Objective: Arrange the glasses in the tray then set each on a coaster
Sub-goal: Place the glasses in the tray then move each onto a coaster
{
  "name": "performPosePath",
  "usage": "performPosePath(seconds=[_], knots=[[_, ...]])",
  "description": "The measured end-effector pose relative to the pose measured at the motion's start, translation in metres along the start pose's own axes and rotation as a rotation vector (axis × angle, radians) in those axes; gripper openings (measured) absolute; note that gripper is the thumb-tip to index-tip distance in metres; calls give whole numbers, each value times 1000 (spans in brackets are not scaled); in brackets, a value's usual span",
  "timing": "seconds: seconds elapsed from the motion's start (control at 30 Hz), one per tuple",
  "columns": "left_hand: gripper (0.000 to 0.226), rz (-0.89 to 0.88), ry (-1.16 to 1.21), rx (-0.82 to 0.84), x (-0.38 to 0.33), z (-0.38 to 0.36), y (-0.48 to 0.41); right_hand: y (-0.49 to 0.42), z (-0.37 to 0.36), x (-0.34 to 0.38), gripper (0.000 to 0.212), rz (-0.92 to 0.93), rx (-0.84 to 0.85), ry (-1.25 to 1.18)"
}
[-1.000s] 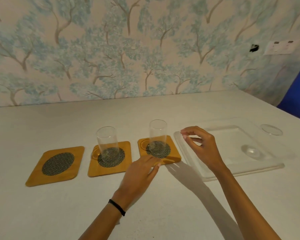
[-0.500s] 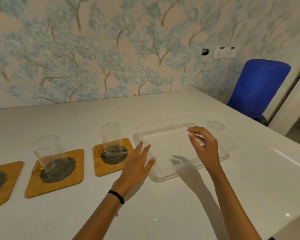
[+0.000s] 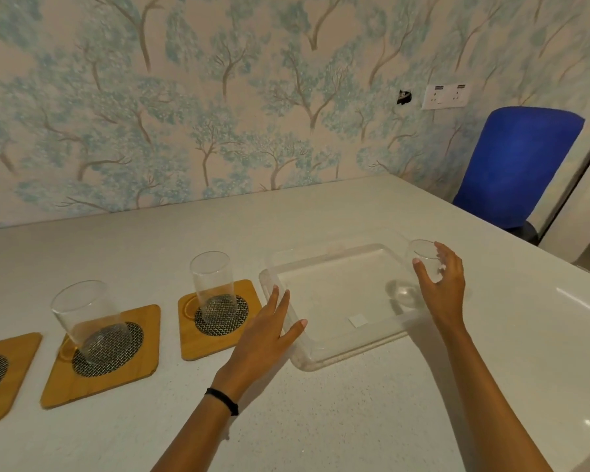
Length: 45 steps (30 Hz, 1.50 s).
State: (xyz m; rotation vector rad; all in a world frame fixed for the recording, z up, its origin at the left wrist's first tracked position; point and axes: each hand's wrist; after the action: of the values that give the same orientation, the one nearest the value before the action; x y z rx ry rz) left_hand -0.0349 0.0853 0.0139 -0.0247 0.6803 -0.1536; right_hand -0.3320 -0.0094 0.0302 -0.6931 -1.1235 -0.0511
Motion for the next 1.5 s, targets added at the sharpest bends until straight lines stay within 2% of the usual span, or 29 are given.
performPosePath(seconds=[0.4,0.73,1.1,1.27,1.4,1.5], knots=[[82,23,45,-4,0,-2,3,-2,-8,-3,65,-14,34,139],[80,17,111,-125,0,-7,6,1,-5,2,63,-2,22,38],[41,-81,2,-223,3,6,20,12,-11,53,62,133,43,-62],[34,-152,3,-280,10,26,35,34,-25,91,61,163,47,-115],[29,-192,18,-305,27,46,58,69,-43,122,59,197,125,-165],[30,-186,-39,-262,47,64,79,98,-59,144,59,197,193,-197]])
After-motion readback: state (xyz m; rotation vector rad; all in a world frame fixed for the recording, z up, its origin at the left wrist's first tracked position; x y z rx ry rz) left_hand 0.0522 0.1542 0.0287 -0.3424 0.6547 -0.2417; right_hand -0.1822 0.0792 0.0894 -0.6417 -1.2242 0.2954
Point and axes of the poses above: each hand's wrist, its own y-axis away from the middle knuckle, its own z-axis out of the back of the hand, x = y × z, and after that the axes turned 1 degree about -x, right-handed
